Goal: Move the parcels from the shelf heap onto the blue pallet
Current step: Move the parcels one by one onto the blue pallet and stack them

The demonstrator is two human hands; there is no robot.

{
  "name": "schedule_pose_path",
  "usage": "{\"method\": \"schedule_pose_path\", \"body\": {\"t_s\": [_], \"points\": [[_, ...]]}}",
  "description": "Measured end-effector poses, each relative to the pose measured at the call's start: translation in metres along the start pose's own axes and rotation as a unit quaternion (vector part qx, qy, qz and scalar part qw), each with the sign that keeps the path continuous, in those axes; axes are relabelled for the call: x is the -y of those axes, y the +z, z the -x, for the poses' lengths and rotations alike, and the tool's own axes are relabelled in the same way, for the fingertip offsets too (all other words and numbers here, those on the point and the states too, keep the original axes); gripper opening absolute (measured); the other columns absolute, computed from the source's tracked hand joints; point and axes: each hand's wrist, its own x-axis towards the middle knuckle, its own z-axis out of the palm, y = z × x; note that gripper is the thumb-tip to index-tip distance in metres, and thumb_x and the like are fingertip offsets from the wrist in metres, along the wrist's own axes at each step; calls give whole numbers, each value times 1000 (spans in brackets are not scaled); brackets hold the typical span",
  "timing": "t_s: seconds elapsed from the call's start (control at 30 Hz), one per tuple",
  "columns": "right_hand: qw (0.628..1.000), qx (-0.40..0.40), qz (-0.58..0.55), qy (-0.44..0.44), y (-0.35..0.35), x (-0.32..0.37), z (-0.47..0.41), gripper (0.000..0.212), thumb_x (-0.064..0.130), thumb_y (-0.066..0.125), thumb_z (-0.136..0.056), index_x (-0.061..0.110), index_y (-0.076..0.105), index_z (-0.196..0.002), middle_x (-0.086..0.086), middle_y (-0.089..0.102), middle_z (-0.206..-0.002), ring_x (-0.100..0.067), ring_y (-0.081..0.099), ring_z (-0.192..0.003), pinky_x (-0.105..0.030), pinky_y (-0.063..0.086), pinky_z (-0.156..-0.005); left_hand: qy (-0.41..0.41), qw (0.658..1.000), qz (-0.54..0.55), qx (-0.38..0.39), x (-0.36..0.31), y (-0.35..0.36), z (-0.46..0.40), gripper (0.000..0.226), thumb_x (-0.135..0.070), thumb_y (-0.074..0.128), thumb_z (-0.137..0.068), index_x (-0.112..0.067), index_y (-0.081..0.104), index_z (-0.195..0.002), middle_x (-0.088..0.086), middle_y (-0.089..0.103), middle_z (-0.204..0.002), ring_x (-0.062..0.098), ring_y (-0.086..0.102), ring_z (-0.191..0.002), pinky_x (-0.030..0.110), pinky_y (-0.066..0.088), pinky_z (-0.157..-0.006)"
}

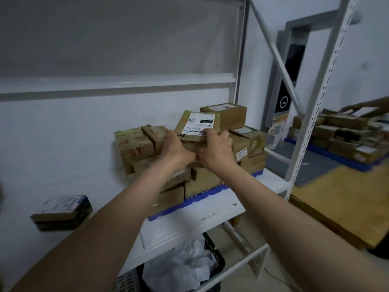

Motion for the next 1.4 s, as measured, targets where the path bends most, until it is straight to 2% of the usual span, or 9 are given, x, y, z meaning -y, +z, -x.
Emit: {"method": "schedule_pose_path", "body": {"t_s": [0.07, 0.17, 0.33, 0.53, 0.67, 0.83, 0.9, 1.07, 1.4], "points": [[1000, -12, 2, -4, -12, -25, -12, 52, 5, 46, -88, 13, 39, -139, -18, 33, -134, -36, 32, -123, -38, 35, -99, -3, 1000, 1, -8, -11, 31, -11, 96, -27, 86, -62, -12, 23, -132, 8, 44, -132, 21, 48, -117, 23, 39, -86], [1000, -16, 8, -11, -24, -57, -27, 52, 7, 47, -89, 13, 39, -140, -17, 33, -133, -35, 33, -122, -37, 36, -98, 13, 1000, -4, -6, -24, 71, -26, 107, -27, 82, -68, -24, 9, -145, 13, 29, -137, 28, 39, -127, 33, 40, -101], [1000, -21, -7, 17, -31, -96, -52, 44, 16, 45, -93, 10, 43, -136, -18, 31, -134, -35, 33, -125, -38, 37, -100, 27, 998, -47, -9, -46, 119, -46, 93, -28, 68, -86, -31, 2, -151, 14, 17, -141, 32, 23, -133, 39, 28, -105], [998, -49, -15, 26, -33, -135, -93, 41, 24, 45, -94, 11, 45, -133, -16, 32, -133, -33, 37, -121, -38, 39, -96, 52, 996, -64, -17, -53, 160, -90, 100, -29, 70, -81, -29, -1, -151, 18, 16, -142, 36, 29, -130, 43, 31, -110], [994, -104, -37, 4, -31, -164, -130, 34, 38, 47, -96, 14, 51, -119, -11, 38, -125, -28, 47, -111, -39, 47, -91, 68, 997, -42, 13, -54, 176, -119, 108, -29, 78, -73, -34, 3, -150, 13, 13, -144, 31, 27, -134, 42, 31, -112], [985, -146, -81, 51, -39, -195, -199, 60, 42, 55, -90, 9, 36, -136, -13, 32, -138, -28, 33, -128, -39, 34, -103, 99, 994, -1, 33, -50, 186, -158, 121, -46, 84, -46, -46, 8, -140, 3, 20, -133, 23, 30, -130, 37, 36, -109], [983, -122, -112, 85, -41, -207, -226, 72, 42, 58, -88, 8, 27, -143, -14, 26, -144, -30, 28, -133, -42, 32, -105, 108, 993, 8, 48, -46, 190, -172, 119, -40, 88, -52, -45, 10, -142, 3, 23, -133, 19, 30, -129, 31, 32, -107], [970, -95, -169, 144, -37, -229, -273, 72, 43, 57, -85, 8, 30, -142, -15, 39, -136, -35, 44, -123, -52, 43, -100, 108, 990, 19, 92, -38, 193, -202, 115, -35, 89, -56, -44, 14, -144, 2, 24, -140, 19, 30, -132, 40, 30, -113], [978, -159, -61, 118, -24, -248, -302, 52, 39, 49, -92, 3, 42, -128, -17, 38, -134, -34, 36, -126, -42, 35, -98, 68, 992, -20, 106, -41, 215, -229, 120, -12, 73, -72, -34, -17, -150, -1, -11, -158, 19, -1, -147, 33, 16, -115]]}}
